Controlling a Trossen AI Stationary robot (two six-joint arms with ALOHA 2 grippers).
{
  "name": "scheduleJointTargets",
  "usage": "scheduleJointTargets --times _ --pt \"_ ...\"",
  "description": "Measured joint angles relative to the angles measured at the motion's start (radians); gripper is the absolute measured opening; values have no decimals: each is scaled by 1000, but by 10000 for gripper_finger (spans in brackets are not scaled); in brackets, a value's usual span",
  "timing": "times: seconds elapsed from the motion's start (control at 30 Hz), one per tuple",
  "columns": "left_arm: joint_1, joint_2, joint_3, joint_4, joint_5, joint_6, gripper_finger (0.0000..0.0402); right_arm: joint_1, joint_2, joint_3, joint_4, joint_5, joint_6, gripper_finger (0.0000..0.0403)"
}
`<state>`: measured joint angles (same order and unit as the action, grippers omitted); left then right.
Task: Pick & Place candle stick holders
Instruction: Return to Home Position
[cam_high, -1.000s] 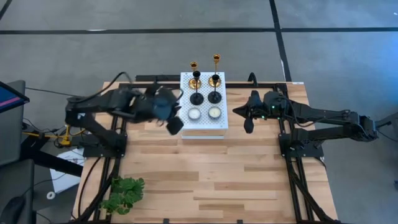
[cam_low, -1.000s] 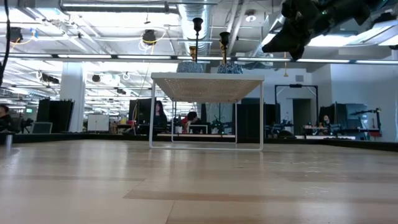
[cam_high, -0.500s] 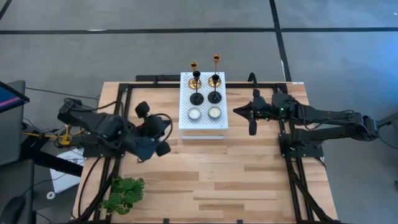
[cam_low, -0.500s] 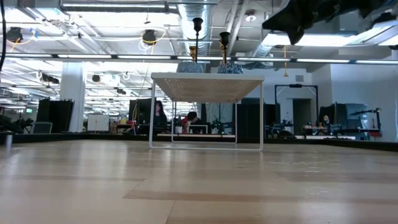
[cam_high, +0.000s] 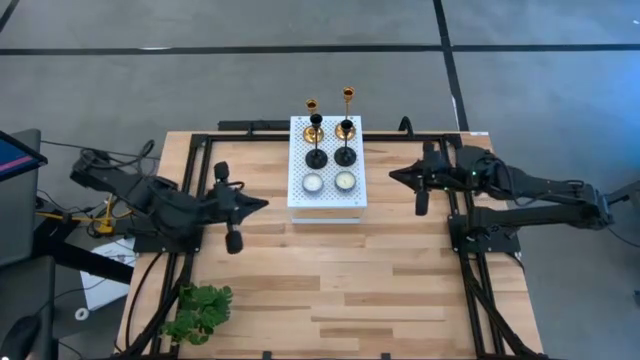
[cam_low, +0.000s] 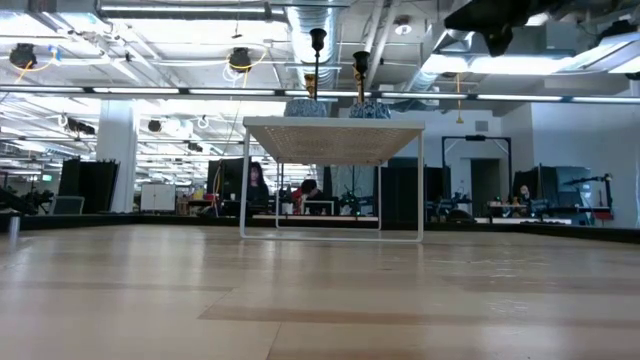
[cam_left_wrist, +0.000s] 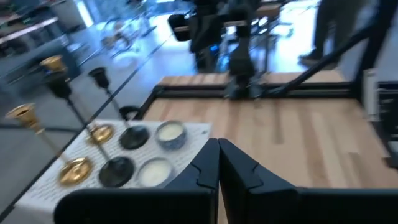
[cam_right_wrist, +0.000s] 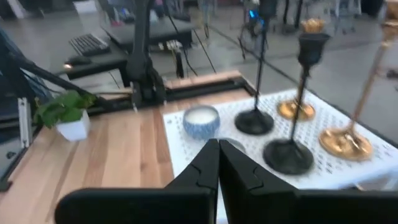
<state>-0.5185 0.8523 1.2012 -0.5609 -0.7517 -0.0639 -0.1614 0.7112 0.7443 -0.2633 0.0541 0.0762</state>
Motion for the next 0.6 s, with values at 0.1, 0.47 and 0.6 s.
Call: scheduleJointTargets --times 0.1,0.47,0.6 --pt "0 -70 -70 63 62 38 3 29 1 79 -110 20 0 0" --pt "17 -221 -263 299 231 244 3 116 -39 191 -104 33 -65 0" --pt "78 -246 -293 316 274 249 3 115 -46 190 -123 -29 -44 0"
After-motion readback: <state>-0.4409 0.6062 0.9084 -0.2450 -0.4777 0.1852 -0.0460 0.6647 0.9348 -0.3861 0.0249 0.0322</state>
